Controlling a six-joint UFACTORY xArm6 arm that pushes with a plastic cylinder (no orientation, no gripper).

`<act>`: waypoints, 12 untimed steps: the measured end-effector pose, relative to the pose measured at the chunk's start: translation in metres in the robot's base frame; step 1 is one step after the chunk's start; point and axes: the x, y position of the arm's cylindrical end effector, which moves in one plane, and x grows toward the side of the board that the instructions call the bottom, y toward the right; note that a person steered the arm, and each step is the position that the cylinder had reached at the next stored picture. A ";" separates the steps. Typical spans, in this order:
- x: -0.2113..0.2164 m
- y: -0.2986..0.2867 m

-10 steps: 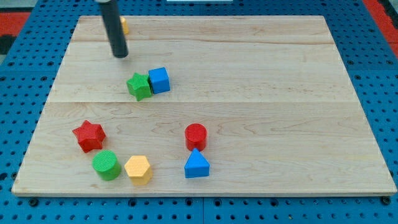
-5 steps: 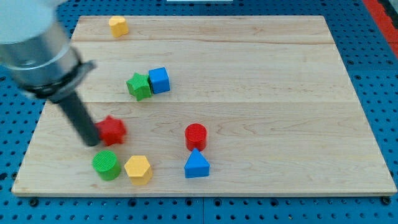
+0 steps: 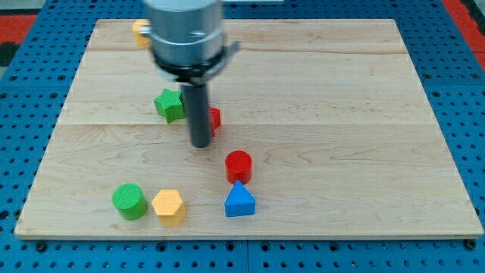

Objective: Place the red star at the top center

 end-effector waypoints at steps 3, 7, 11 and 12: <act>-0.064 0.109; -0.139 0.094; -0.220 0.099; -0.214 0.104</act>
